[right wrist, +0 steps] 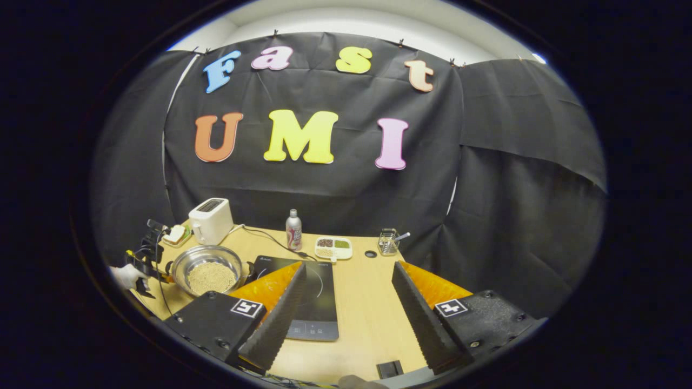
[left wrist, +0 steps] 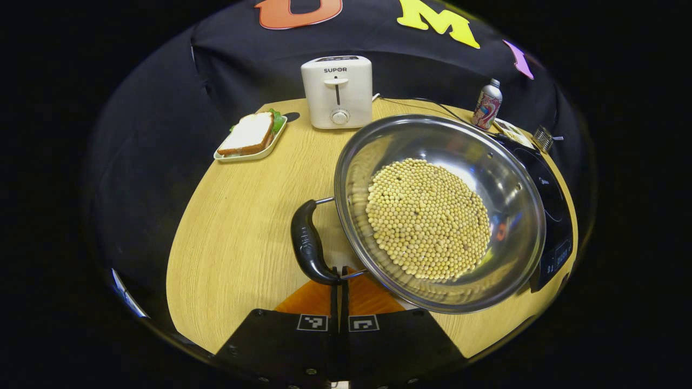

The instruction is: First push the handle of the pot to place it horizontally, then grasp the pot with both hands and set it on the induction cooktop.

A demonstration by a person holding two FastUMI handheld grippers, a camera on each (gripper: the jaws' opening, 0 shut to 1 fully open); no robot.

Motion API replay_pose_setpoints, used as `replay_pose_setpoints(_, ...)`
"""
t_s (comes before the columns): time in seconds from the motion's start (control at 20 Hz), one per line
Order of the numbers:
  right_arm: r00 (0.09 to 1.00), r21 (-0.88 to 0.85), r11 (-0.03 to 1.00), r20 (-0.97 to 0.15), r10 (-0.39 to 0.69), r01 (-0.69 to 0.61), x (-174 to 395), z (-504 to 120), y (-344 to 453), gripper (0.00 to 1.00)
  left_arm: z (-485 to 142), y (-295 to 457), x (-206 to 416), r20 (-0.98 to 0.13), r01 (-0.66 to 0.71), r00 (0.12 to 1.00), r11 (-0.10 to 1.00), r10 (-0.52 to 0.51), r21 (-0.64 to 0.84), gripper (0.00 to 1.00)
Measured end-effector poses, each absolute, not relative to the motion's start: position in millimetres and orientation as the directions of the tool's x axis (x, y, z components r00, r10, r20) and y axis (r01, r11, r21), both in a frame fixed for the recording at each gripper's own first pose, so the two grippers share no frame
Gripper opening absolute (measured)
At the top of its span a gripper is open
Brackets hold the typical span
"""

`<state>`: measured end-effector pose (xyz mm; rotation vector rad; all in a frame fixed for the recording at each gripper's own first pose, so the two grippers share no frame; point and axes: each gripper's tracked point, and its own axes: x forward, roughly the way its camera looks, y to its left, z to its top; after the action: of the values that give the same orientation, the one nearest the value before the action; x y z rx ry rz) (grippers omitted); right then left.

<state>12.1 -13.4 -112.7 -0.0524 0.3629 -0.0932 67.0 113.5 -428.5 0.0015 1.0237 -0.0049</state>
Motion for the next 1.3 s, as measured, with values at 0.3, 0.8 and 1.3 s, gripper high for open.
replay_pose_setpoints(0.3,0.926,-0.085,0.993,-0.363,-0.103,0.077,19.5,-113.3,-7.8,1.0,-435.2,126.3,84.5,-0.858,-0.015,0.514,1.0,0.008,0.0,0.0)
replay_pose_setpoints(0.8,0.92,-0.106,0.993,-0.382,-0.092,0.055,32.0,-114.7,9.4,1.0,-440.5,141.7,115.2,-0.857,-0.024,0.515,1.0,0.021,0.01,0.1)
replay_pose_setpoints(1.3,0.915,-0.1,0.995,-0.399,-0.056,0.017,40.4,-123.0,27.3,0.97,-437.6,145.9,121.5,-0.848,-0.029,0.53,1.0,0.01,-0.006,0.0)
